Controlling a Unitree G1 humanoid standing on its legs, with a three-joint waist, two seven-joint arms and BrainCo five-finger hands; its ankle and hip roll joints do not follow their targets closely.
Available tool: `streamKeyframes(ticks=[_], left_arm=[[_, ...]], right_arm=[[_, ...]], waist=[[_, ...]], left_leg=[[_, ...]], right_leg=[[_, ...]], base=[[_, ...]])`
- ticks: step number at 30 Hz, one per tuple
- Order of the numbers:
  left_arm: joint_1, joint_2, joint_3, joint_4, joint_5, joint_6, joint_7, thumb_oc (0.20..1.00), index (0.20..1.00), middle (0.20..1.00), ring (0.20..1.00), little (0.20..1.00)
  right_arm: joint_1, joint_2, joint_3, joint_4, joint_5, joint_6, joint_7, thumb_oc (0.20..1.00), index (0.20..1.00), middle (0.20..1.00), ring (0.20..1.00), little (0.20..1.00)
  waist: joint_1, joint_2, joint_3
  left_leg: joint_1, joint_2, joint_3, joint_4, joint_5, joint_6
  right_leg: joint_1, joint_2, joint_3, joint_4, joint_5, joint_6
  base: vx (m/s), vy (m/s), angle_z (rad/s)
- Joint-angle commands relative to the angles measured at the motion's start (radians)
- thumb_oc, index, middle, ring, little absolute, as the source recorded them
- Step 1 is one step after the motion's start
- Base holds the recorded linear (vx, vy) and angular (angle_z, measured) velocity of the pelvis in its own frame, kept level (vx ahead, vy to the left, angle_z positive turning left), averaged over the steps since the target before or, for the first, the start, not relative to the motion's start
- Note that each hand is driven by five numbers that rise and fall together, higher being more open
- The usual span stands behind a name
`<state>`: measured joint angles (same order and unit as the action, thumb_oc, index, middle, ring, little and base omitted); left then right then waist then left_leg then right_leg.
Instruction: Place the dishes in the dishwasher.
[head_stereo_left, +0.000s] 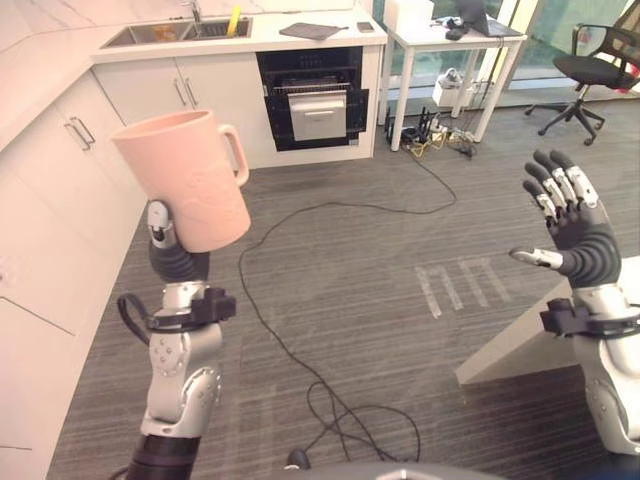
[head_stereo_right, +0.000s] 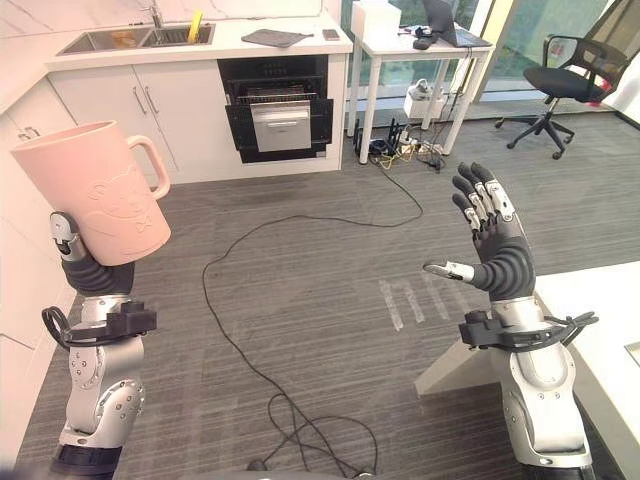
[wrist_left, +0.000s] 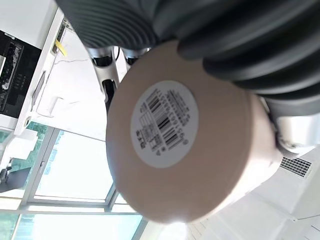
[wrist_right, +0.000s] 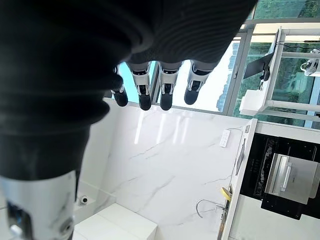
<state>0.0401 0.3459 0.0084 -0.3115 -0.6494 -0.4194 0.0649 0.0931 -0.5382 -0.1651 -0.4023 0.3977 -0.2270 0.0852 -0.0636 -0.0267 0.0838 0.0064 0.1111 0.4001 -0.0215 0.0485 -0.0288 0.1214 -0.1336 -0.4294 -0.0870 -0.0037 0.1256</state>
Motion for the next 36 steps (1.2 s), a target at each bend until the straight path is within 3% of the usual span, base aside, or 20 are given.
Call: streamKeyframes(ticks=[1, 3, 4, 7, 8, 10, 12, 14, 17, 18, 20, 21, 23, 25, 28, 29, 30, 32, 34, 36], left_arm=[[-0.02, 0.03, 0.064, -0.049, 0.002, -0.043, -0.024, 0.2, 0.2, 0.2, 0.2, 0.2], [-0.023, 0.019, 0.052, -0.052, 0.001, -0.018, -0.03, 0.2, 0.2, 0.2, 0.2, 0.2], [-0.019, 0.015, 0.045, -0.049, 0.0, -0.015, -0.032, 0.2, 0.2, 0.2, 0.2, 0.2], [0.019, 0.011, 0.03, -0.046, 0.02, -0.022, -0.026, 0.2, 0.2, 0.2, 0.2, 0.2], [0.032, 0.012, 0.02, -0.048, 0.032, -0.029, -0.017, 0.2, 0.2, 0.2, 0.2, 0.2], [0.051, 0.006, -0.002, -0.029, 0.016, -0.061, -0.036, 0.2, 0.2, 0.2, 0.2, 0.2], [0.055, 0.014, -0.004, -0.018, 0.011, -0.075, -0.046, 0.2, 0.2, 0.2, 0.2, 0.2], [0.046, 0.026, -0.004, -0.02, -0.007, -0.067, -0.054, 0.2, 0.2, 0.2, 0.2, 0.2], [0.044, 0.027, -0.004, -0.02, -0.011, -0.065, -0.058, 0.2, 0.2, 0.2, 0.2, 0.2], [0.029, 0.033, 0.002, -0.011, -0.035, -0.032, -0.114, 0.2, 0.2, 0.2, 0.2, 0.2], [0.02, 0.044, 0.0, -0.009, -0.056, 0.007, -0.134, 0.2, 0.2, 0.2, 0.2, 0.2], [0.015, 0.052, -0.002, -0.015, -0.053, 0.029, -0.141, 0.2, 0.2, 0.2, 0.2, 0.2], [0.018, 0.049, -0.001, -0.019, -0.038, 0.033, -0.143, 0.2, 0.2, 0.2, 0.2, 0.2], [0.01, 0.065, 0.004, -0.02, -0.047, 0.029, -0.129, 0.2, 0.2, 0.2, 0.2, 0.2], [-0.018, 0.067, -0.019, -0.019, -0.033, 0.052, -0.112, 0.2, 0.2, 0.2, 0.2, 0.2], [-0.018, 0.067, -0.019, -0.019, -0.033, 0.052, -0.112, 0.2, 0.2, 0.2, 0.2, 0.2], [-0.036, 0.06, -0.057, -0.015, -0.005, 0.055, -0.099, 0.2, 0.2, 0.2, 0.2, 0.2], [-0.047, 0.047, -0.085, -0.01, 0.015, 0.041, -0.122, 0.2, 0.2, 0.2, 0.2, 0.2], [-0.045, 0.044, -0.095, -0.013, 0.024, 0.033, -0.136, 0.2, 0.2, 0.2, 0.2, 0.2], [-0.041, 0.059, -0.089, -0.018, 0.021, 0.037, -0.145, 0.2, 0.2, 0.2, 0.2, 0.2]], right_arm=[[-0.055, -0.025, -0.03, -0.014, 0.104, -0.032, 0.044, 1.0, 1.0, 1.0, 1.0, 1.0], [-0.079, -0.004, 0.006, -0.002, 0.082, -0.019, 0.062, 1.0, 1.0, 1.0, 1.0, 1.0], [-0.087, 0.001, 0.02, 0.0, 0.068, -0.018, 0.056, 1.0, 1.0, 1.0, 1.0, 1.0], [-0.08, 0.012, 0.054, -0.027, 0.07, -0.009, 0.079, 1.0, 1.0, 1.0, 1.0, 1.0], [-0.056, 0.011, 0.05, -0.042, 0.076, -0.021, 0.102, 1.0, 1.0, 1.0, 1.0, 1.0], [-0.042, -0.012, 0.039, -0.039, 0.086, -0.037, 0.113, 1.0, 1.0, 1.0, 1.0, 1.0], [-0.055, -0.032, 0.024, -0.017, 0.114, -0.045, 0.131, 1.0, 1.0, 1.0, 1.0, 1.0], [-0.046, -0.026, 0.01, -0.019, 0.121, -0.05, 0.143, 1.0, 1.0, 1.0, 1.0, 1.0], [-0.045, -0.024, 0.009, -0.02, 0.119, -0.05, 0.143, 1.0, 1.0, 1.0, 1.0, 1.0], [-0.031, -0.022, -0.011, -0.025, 0.088, -0.04, 0.115, 1.0, 1.0, 1.0, 1.0, 1.0], [-0.021, -0.013, -0.024, -0.038, 0.08, -0.03, 0.1, 1.0, 1.0, 1.0, 1.0, 1.0], [-0.006, -0.001, -0.033, -0.051, 0.072, -0.021, 0.096, 1.0, 1.0, 1.0, 1.0, 1.0], [0.0, 0.01, -0.028, -0.048, 0.034, -0.012, 0.106, 1.0, 1.0, 1.0, 1.0, 1.0], [-0.002, -0.004, -0.016, -0.03, 0.017, -0.016, 0.106, 1.0, 1.0, 1.0, 1.0, 1.0], [-0.003, -0.02, -0.014, -0.03, 0.029, -0.016, 0.054, 1.0, 1.0, 1.0, 1.0, 1.0], [-0.003, -0.02, -0.014, -0.03, 0.029, -0.016, 0.054, 1.0, 1.0, 1.0, 1.0, 1.0], [0.013, -0.023, -0.025, -0.025, 0.039, -0.034, 0.025, 1.0, 1.0, 1.0, 1.0, 1.0], [0.03, 0.007, -0.021, -0.031, -0.004, -0.059, -0.003, 1.0, 1.0, 1.0, 1.0, 1.0], [0.041, 0.04, -0.012, -0.035, -0.037, -0.081, -0.027, 1.0, 1.0, 1.0, 1.0, 1.0], [0.053, 0.052, -0.011, -0.04, -0.042, -0.1, -0.04, 1.0, 1.0, 1.0, 1.0, 1.0]], waist=[[0.001, -0.01, 0.013], [0.019, -0.007, 0.049], [0.024, 0.001, 0.055], [0.032, 0.039, 0.058], [0.038, 0.052, 0.051], [0.044, 0.066, 0.053], [0.036, 0.07, 0.048], [0.045, 0.058, 0.038], [0.047, 0.057, 0.036], [0.054, 0.059, 0.022], [0.059, 0.038, 0.009], [0.062, 0.026, 0.003], [0.058, 0.043, 0.005], [0.05, 0.052, 0.019], [0.037, 0.041, 0.037], [0.037, 0.041, 0.037], [-0.009, 0.022, 0.048], [-0.039, 0.011, 0.07], [-0.035, 0.011, 0.087], [-0.026, 0.007, 0.084]], left_leg=[[-0.086, 0.122, 0.073, 0.369, -0.099, -0.086], [-0.201, 0.147, 0.022, 0.598, -0.019, -0.13], [-0.21, 0.152, 0.019, 0.567, -0.001, -0.129], [-0.145, 0.179, 0.046, 0.223, 0.1, -0.121], [-0.13, 0.189, 0.012, 0.074, 0.172, -0.132], [-0.14, 0.232, -0.049, 0.025, 0.234, -0.146], [-0.109, 0.232, 0.024, 0.018, 0.189, -0.131], [-0.106, 0.163, 0.022, 0.023, 0.108, -0.095], [-0.106, 0.155, 0.021, 0.022, 0.103, -0.091], [-0.055, 0.073, -0.007, -0.032, 0.065, -0.036], [-0.044, 0.005, -0.019, -0.056, 0.045, 0.008], [-0.028, -0.043, -0.036, -0.063, 0.009, 0.042], [-0.01, -0.058, -0.064, -0.066, -0.023, 0.058], [0.0, -0.061, -0.053, -0.066, -0.02, 0.052], [0.037, -0.065, -0.069, -0.066, -0.032, 0.038], [0.037, -0.065, -0.069, -0.066, -0.032, 0.038], [0.067, -0.064, -0.058, -0.066, -0.073, 0.022], [0.105, -0.082, -0.058, -0.066, -0.139, 0.031], [0.131, -0.081, -0.049, -0.066, -0.172, 0.034], [0.152, -0.092, -0.04, -0.062, -0.201, 0.037]], right_leg=[[0.004, 0.013, 0.018, 0.03, -0.09, -0.079], [0.032, 0.038, 0.029, 0.018, -0.097, -0.119], [0.038, 0.047, 0.032, 0.023, -0.103, -0.119], [0.066, 0.067, 0.019, 0.048, -0.132, -0.103], [0.069, 0.07, 0.024, 0.055, -0.142, -0.089], [0.055, 0.075, 0.041, 0.112, -0.183, -0.088], [0.047, 0.06, 0.031, 0.199, -0.234, -0.077], [0.059, 0.026, 0.042, 0.279, -0.292, -0.049], [0.057, 0.02, 0.043, 0.295, -0.299, -0.046], [0.015, -0.023, 0.057, 0.473, -0.241, 0.017], [-0.035, -0.091, 0.077, 0.653, -0.184, 0.059], [-0.087, -0.139, 0.087, 0.816, -0.082, 0.081], [-0.215, -0.143, 0.148, 0.932, 0.007, 0.066], [-0.238, -0.115, 0.068, 0.81, -0.078, 0.045], [-0.224, -0.126, -0.014, 0.568, -0.059, 0.02], [-0.224, -0.126, -0.014, 0.568, -0.059, 0.02], [-0.227, -0.134, 0.007, 0.252, 0.021, 0.034], [-0.307, -0.22, 0.062, 0.168, 0.183, 0.089], [-0.346, -0.286, 0.045, 0.153, 0.247, 0.116], [-0.323, -0.294, 0.019, 0.157, 0.25, 0.132]], base=[[0.1, -0.305, 0.03], [0.19, -0.225, 0.02], [0.26, -0.011, 0.1], [0.41, 0.301, -0.07], [0.41, 0.376, -0.19], [0.49, 0.499, -0.22], [0.52, 0.533, -0.24], [0.44, 0.44, 0.04], [0.29, 0.273, 0.2], [0.72, 0.69, 0.39], [0.62, 0.645, 0.76], [0.37, 0.442, 1.18], [0.25, 0.29, 0.72], [0.24, 0.093, 0.13], [0.18, -0.043, -0.07], [0.27, -0.243, 0.44], [0.29, -0.285, 0.65], [0.36, -0.325, 1.25], [0.35, -0.32, 1.0], [0.41, -0.392, 0.25]])
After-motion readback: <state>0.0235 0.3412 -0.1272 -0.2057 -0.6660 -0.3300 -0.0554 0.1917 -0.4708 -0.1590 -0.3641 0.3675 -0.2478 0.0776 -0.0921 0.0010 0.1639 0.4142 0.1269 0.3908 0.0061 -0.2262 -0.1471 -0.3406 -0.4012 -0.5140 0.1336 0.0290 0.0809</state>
